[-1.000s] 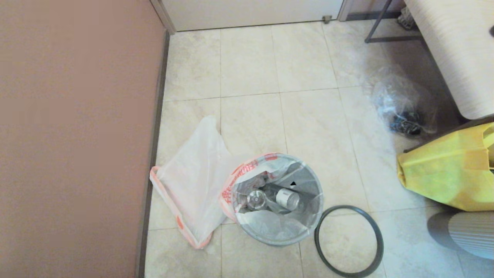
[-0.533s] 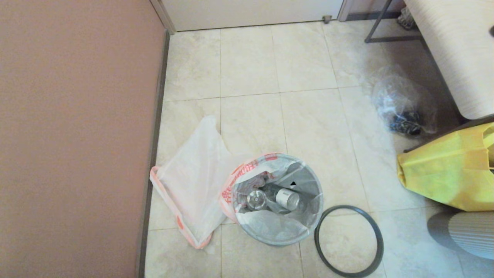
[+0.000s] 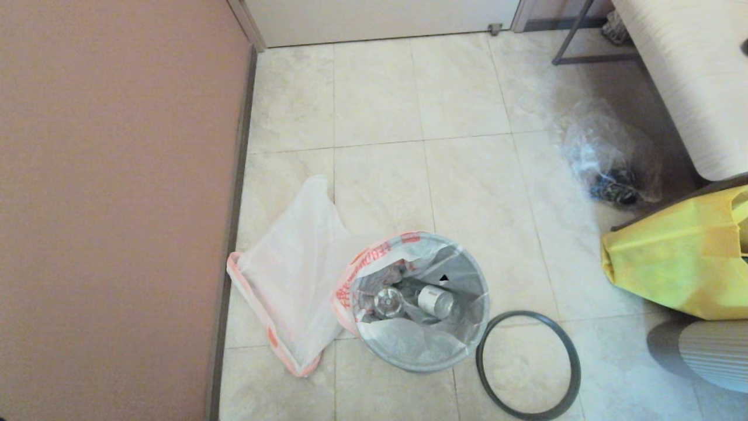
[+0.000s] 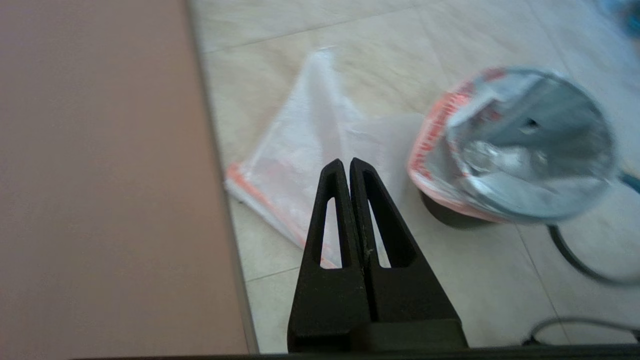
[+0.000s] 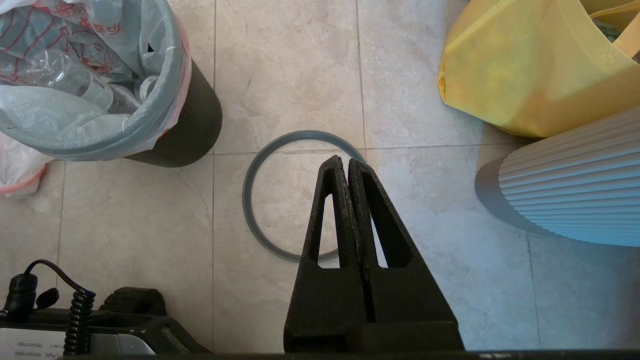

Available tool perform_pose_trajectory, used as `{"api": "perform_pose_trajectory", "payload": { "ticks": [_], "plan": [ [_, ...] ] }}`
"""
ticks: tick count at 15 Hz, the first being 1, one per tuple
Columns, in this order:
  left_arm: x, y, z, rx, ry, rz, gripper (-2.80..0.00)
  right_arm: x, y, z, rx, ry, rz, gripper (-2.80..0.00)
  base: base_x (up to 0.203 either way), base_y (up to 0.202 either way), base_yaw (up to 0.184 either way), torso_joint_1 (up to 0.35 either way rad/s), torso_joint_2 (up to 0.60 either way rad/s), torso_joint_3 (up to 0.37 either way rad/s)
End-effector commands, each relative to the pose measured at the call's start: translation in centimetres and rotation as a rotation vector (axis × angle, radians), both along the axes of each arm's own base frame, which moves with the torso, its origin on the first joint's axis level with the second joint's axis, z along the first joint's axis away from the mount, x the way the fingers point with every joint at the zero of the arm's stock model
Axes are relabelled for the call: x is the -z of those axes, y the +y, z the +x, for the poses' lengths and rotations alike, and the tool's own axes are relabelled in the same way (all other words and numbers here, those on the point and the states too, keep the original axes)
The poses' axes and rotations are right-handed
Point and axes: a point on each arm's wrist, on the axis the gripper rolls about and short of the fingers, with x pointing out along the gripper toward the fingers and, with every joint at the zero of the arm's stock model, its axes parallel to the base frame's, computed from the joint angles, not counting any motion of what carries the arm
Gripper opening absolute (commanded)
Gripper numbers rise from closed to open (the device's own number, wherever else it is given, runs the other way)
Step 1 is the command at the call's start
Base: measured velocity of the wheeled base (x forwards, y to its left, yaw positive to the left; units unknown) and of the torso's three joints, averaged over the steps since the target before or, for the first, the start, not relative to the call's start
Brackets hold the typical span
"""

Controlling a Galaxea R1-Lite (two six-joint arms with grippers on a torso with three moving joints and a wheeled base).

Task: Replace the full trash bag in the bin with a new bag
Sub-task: Place the trash bag on the floor

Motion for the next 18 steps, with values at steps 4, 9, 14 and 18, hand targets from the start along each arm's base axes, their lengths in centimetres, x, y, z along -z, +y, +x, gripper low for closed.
{"api": "perform_pose_trajectory", "payload": {
  "ticks": [4,9,14,18],
  "plan": [
    [-3.6,-0.3,7.1,0.122,0.304,0.105,-2.80,0.0,0.0,0.0,0.000,0.000,-0.001,-2.80,0.000,0.000,0.000,0.000,0.00,0.000],
    [-3.0,-1.4,15.8,0.254,0.591,0.183,-2.80,0.0,0.0,0.0,-0.001,0.001,0.000,-2.80,0.000,0.000,0.000,0.000,0.00,0.000],
    [2.2,-3.6,23.4,0.299,0.810,0.162,-2.80,0.0,0.0,0.0,-0.001,0.001,0.000,-2.80,0.000,0.000,0.000,0.000,0.00,0.000],
    [7.1,-5.4,28.9,0.281,0.810,0.139,-2.80,0.0,0.0,0.0,0.000,0.001,0.000,-2.80,0.000,0.000,0.000,0.000,0.00,0.000]
  ]
}}
